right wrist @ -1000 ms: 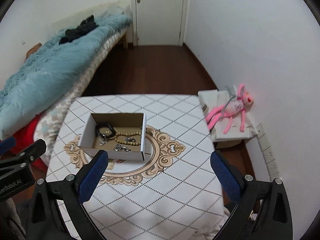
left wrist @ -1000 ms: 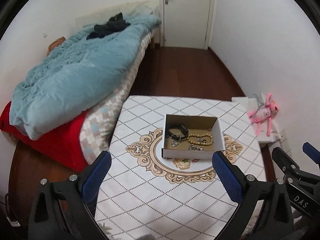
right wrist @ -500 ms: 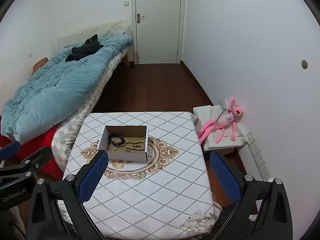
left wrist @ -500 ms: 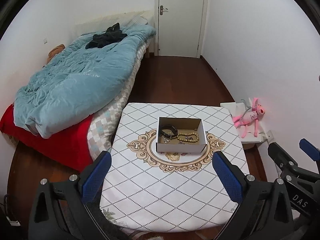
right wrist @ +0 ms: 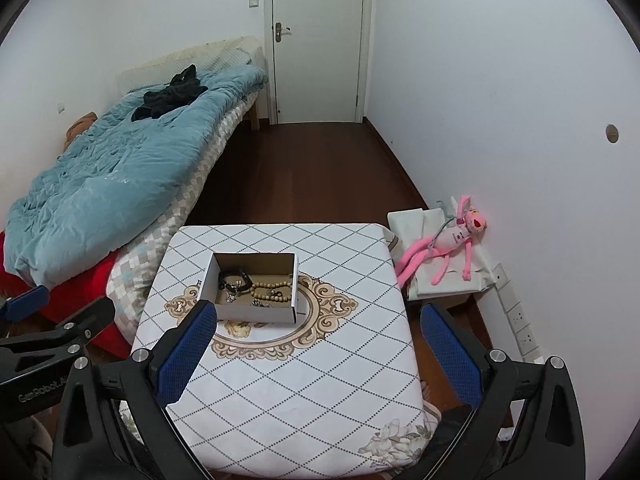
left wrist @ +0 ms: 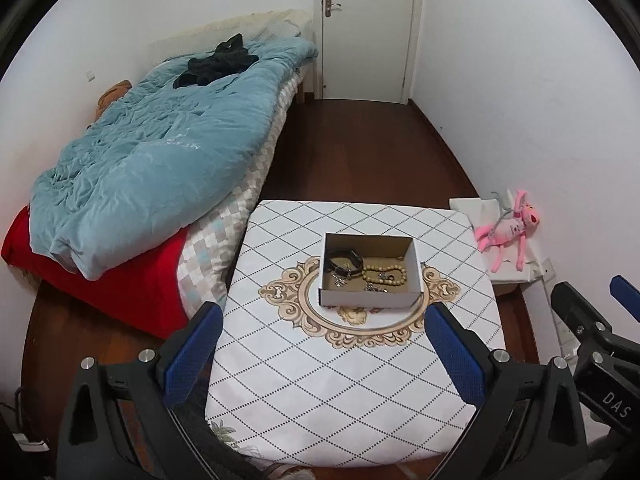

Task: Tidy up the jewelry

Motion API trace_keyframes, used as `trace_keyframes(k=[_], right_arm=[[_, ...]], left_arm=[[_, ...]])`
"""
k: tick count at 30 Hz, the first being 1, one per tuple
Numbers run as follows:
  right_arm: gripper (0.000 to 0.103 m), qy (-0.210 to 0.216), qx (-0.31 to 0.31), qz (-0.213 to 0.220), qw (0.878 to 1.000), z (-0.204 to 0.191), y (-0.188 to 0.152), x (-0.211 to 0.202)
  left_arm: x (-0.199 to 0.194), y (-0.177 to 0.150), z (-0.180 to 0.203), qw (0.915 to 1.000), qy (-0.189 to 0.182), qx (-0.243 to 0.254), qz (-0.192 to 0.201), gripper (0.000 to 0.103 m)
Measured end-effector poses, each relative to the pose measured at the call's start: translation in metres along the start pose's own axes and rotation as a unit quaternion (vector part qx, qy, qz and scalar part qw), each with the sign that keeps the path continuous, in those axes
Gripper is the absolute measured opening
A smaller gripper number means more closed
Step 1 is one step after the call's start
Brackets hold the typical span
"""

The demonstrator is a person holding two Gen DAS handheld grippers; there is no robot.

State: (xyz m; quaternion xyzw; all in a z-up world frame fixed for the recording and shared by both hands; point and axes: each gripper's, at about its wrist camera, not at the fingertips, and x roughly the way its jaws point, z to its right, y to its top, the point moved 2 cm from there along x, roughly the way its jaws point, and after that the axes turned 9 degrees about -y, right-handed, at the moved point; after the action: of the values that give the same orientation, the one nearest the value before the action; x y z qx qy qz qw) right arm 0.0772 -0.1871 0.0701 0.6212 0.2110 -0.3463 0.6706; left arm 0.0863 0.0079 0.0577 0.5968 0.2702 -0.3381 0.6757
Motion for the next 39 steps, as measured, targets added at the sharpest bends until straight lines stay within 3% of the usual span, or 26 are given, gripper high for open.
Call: trace_keyframes(k=[11,22,39], right_arm=[[0.103,-0.005,-0.018,-0.030,0.999,-0.017,0.029,0.046],[0.103,-0.004,-0.030,-0.067,0.997,-0.025,0.030,0.083],[0.103,0.006,-0.033,-0.081,0.996,-0.030,0.024,0.086]], left_arm=[[0.040,0.023,-0.004,0.9993,0.015,0.001,-0.033,0.103],[0.067,0.029,-0.010,0.9982,0.022,-0.008,-0.056,0.103],[0.066,0.026,-0.008,0.9981,0.022,-0.007,-0.056,0.103]])
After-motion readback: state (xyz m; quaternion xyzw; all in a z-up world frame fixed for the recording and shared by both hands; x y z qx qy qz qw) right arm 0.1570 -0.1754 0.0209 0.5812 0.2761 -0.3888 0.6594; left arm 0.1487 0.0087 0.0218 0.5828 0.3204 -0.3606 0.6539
